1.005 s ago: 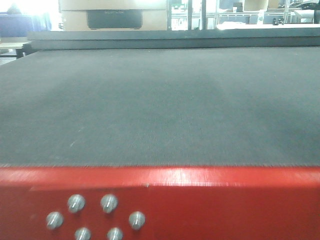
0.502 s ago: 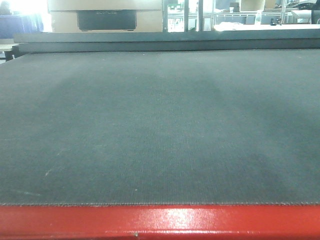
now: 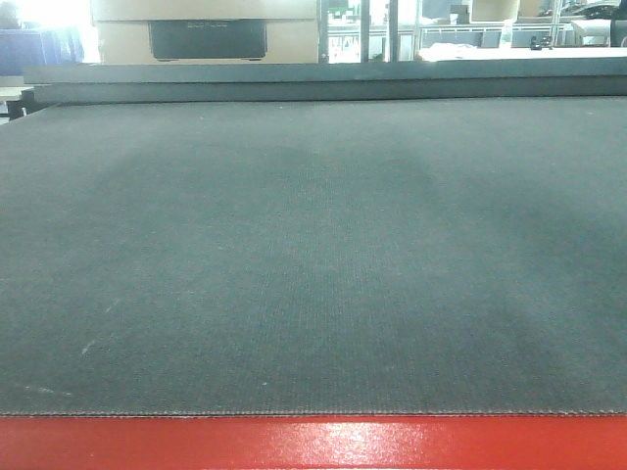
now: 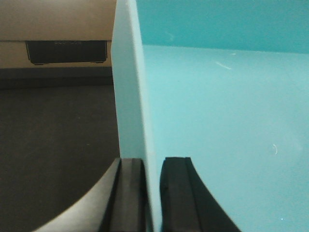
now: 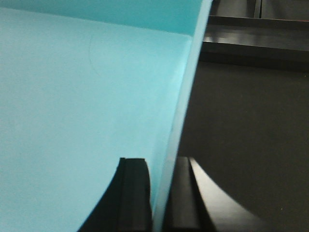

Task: Fetch blue bin and place on conveyor start
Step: 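Hold the bin while the base aligns with the grey conveyor belt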

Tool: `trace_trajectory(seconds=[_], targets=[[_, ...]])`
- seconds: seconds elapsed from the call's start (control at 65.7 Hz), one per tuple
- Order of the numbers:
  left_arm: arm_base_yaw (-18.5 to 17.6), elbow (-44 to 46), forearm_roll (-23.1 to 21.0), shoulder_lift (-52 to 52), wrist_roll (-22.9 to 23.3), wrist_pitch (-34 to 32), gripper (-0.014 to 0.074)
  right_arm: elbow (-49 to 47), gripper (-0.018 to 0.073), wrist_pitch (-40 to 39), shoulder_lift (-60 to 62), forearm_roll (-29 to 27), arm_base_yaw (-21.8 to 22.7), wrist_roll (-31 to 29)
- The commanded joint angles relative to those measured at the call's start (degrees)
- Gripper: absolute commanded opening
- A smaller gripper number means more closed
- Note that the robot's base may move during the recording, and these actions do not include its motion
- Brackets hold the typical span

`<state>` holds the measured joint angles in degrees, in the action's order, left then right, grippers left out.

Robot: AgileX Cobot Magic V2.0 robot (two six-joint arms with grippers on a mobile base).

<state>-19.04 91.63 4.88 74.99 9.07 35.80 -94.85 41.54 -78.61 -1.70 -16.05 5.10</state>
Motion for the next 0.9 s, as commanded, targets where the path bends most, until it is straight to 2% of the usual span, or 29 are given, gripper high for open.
trace_trajectory(seconds=[0.0, 0.761, 0.883], targets=[[-0.7, 0.5, -4.0, -1.0, 0.3, -2.3, -0.0111, -0.2, -0.0152, -4.5, 0.5, -1.9, -0.4, -1.5], [-0.7, 0.5, -4.0, -1.0, 0.3, -2.3, -0.0111, -0.2, -0.0152, -5.3, 0.5, -3.0, -0.4, -1.5], [-0.7, 0.5, -4.0, -1.0, 0.3, -1.4, -0.0111, -0.6, -0.0152, -0.6, 0.5, -3.1, -0.4, -1.5]])
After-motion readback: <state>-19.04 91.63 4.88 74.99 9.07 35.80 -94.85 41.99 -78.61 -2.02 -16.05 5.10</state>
